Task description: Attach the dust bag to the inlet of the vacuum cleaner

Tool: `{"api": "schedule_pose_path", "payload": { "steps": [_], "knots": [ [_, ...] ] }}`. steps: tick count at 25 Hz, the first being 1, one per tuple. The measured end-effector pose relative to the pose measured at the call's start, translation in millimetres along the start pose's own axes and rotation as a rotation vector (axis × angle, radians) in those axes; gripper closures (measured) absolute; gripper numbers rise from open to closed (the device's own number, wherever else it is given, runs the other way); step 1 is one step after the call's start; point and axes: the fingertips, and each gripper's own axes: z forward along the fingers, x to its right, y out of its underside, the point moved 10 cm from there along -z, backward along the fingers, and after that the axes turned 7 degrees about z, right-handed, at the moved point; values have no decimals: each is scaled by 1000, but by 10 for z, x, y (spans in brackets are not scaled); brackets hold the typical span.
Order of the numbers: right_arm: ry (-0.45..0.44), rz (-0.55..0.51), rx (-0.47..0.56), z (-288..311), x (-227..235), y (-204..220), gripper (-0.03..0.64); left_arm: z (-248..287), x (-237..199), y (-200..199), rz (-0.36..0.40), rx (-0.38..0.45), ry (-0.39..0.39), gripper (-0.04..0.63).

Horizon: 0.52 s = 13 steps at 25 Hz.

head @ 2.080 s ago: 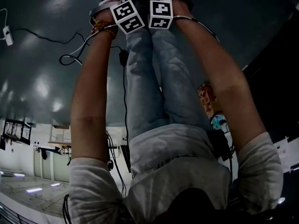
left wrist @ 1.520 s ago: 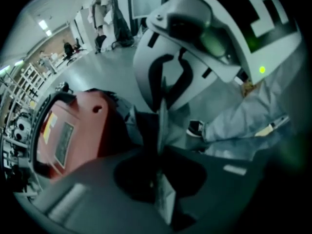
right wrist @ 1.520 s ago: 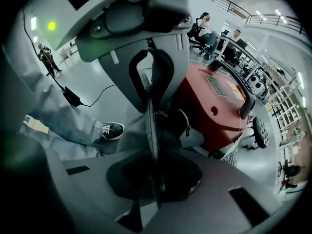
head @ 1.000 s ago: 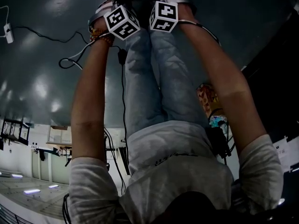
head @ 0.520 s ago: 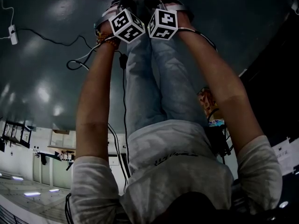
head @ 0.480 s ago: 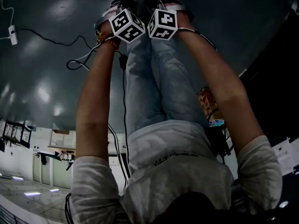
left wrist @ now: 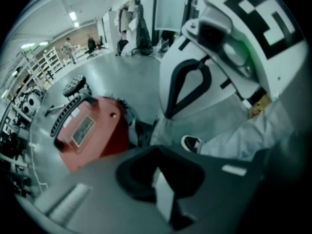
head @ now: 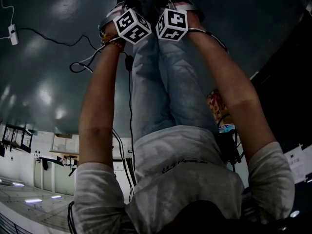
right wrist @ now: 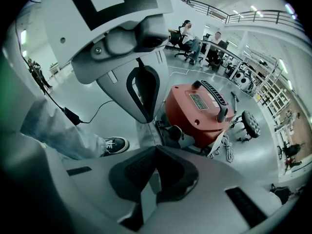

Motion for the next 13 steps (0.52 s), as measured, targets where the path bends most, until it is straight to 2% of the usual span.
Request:
{"api": "schedule_pose_path", "payload": {
  "steps": [13],
  "knots": [
    [-6, -3, 16, -37, -140, 106, 607, 22, 145, -63, 3, 3, -6, 592]
  ]
}}
